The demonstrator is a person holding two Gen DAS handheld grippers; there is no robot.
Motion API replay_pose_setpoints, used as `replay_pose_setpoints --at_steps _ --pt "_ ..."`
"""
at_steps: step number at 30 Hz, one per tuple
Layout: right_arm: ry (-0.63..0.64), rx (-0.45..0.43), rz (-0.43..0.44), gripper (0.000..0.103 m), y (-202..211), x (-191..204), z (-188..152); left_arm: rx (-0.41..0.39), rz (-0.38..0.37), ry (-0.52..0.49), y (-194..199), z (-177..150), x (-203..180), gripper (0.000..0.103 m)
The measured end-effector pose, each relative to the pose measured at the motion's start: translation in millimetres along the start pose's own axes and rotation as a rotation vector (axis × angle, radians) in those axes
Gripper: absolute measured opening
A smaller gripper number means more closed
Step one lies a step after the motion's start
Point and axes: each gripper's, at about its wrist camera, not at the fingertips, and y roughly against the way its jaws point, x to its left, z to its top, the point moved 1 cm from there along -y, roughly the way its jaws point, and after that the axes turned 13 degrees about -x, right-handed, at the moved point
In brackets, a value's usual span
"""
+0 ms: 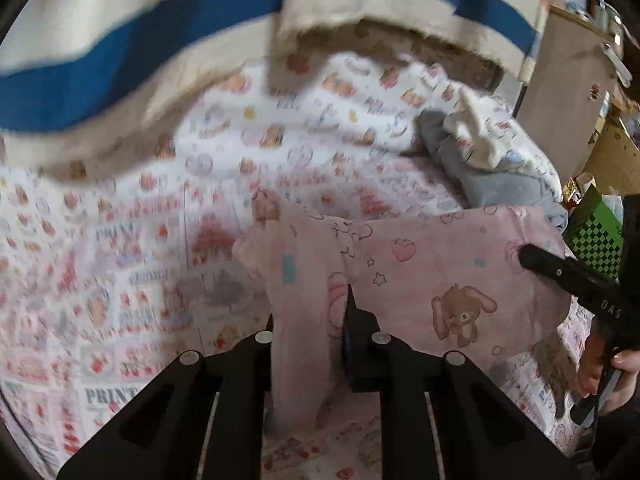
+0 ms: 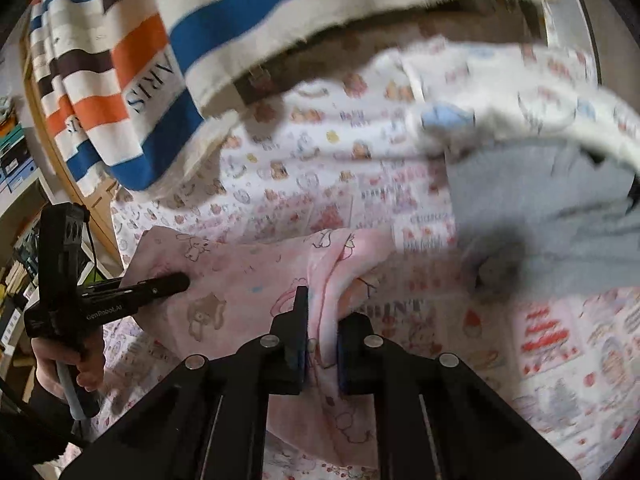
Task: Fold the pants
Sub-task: 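Grasp the folded pants with both grippers and lift them, then carry the folded pants onto the Hello Kitty cloth stack and release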
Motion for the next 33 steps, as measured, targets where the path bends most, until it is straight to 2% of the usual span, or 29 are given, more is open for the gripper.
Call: replay_pose_setpoints --at_steps 6,10,13,16,18,20,23,26,28,30,31,32,33 --pt "0.062 -0.153 -0.047 0.01 38 1 42 -0.112 -0.026 -0.061 13 44 -33 0.014" --pt "0.101 -0.27 -0.105 0.01 68 -7 82 -0.228 -0.085 -0.107 17 94 -75 0.014" --pt "0.112 -0.367 -0.18 0.01 95 -28 127 -0.312 -0.139 -0.115 10 136 -112 0.014" --pt "0.133 -0.436 -0.293 0.01 110 -53 166 -0.341 -0.205 -0.101 -14 168 -147 0.014" --pt "0.133 -0.443 -0.335 0.01 112 -69 183 -0.353 -0.211 -0.113 -34 180 -167 0.014" --pt "0.135 -0.439 -0.4 0.01 111 -94 198 -0.329 -0.224 -0.114 -60 186 -185 0.014" --pt "0.073 -0.405 -0.425 0.011 101 -125 202 -0.309 -0.186 -0.125 -86 180 -201 0.015" --pt "0.095 -0.379 -0.474 0.011 85 -141 196 -0.266 -0.179 -0.127 -111 171 -209 0.017" --pt "0.105 -0.359 -0.509 0.011 70 -152 189 -0.241 -0.14 -0.129 -127 165 -207 0.022" --pt "0.114 -0.315 -0.549 0.011 46 -166 179 -0.237 -0.081 -0.159 -138 159 -204 0.047" --pt "0.116 -0.29 -0.571 0.014 37 -171 172 -0.253 -0.058 -0.177 -140 156 -202 0.072" --pt "0.116 -0.277 -0.597 0.024 30 -174 169 -0.287 -0.043 -0.191 -138 153 -198 0.084" --pt "0.113 -0.264 -0.634 0.034 24 -178 165 -0.328 -0.034 -0.201 -133 150 -192 0.084"
